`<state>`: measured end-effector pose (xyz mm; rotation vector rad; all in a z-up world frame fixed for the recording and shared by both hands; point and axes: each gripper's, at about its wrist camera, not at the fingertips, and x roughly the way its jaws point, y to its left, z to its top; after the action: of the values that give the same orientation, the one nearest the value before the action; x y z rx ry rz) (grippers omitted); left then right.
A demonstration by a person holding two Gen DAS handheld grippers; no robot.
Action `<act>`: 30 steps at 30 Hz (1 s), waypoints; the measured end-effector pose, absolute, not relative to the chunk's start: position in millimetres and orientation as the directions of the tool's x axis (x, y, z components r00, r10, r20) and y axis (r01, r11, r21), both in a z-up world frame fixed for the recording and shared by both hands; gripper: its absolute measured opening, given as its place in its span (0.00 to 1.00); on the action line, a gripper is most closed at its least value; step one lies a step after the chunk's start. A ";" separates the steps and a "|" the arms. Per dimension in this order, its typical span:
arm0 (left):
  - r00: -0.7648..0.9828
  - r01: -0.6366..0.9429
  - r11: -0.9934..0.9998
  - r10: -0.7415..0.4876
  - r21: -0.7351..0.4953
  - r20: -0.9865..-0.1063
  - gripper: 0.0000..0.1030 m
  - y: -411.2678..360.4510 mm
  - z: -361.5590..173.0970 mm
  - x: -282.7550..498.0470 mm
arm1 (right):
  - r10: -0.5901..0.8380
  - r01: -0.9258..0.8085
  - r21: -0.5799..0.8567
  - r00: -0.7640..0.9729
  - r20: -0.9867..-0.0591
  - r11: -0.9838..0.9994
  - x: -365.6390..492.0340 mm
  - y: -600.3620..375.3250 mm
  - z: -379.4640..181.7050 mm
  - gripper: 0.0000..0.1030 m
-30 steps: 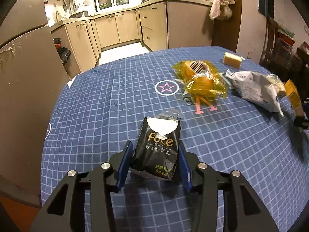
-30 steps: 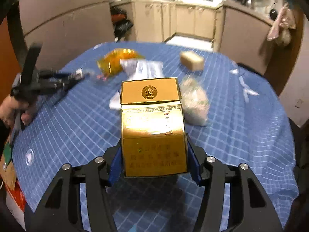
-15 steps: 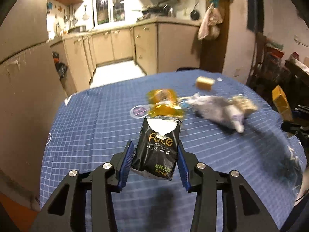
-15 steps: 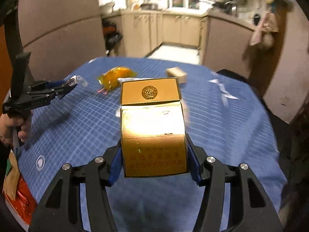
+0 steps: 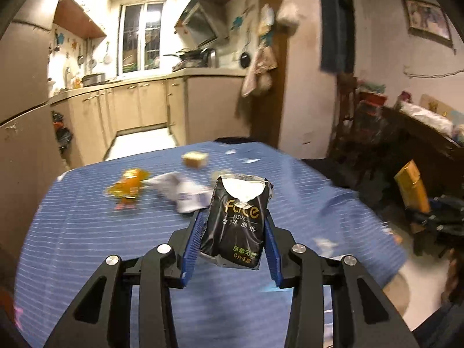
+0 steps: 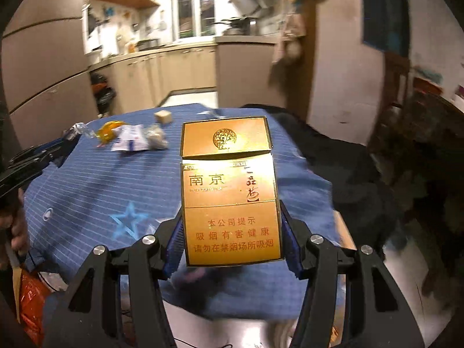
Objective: Collect trash
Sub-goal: 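Carry the cigarette box and tissue pack over the white bucket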
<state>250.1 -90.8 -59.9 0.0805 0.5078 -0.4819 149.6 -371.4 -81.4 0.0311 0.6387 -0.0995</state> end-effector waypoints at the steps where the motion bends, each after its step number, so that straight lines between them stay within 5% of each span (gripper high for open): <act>1: 0.758 0.476 0.878 -0.441 -0.055 -0.480 0.40 -106.2 -57.1 239.2 | -0.096 0.120 0.000 0.800 -0.592 0.993 143.1 -378.2 -81.7 0.53; 20: 0.554 0.747 0.663 -0.662 -0.050 -0.505 0.40 -373.5 -63.5 84.4 | -0.344 0.436 0.031 0.750 -0.565 0.899 8.3 -512.4 -85.9 0.53; 30: 0.452 0.803 0.593 -0.672 -0.060 -0.587 0.40 -441.5 -104.8 52.7 | -0.351 0.512 0.062 0.667 -0.657 0.857 -24.8 -549.1 -120.0 0.53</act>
<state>52.7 -441.5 -104.8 0.2393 0.6094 -0.9209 -24.8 -549.1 -120.0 0.2509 0.6836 -0.4924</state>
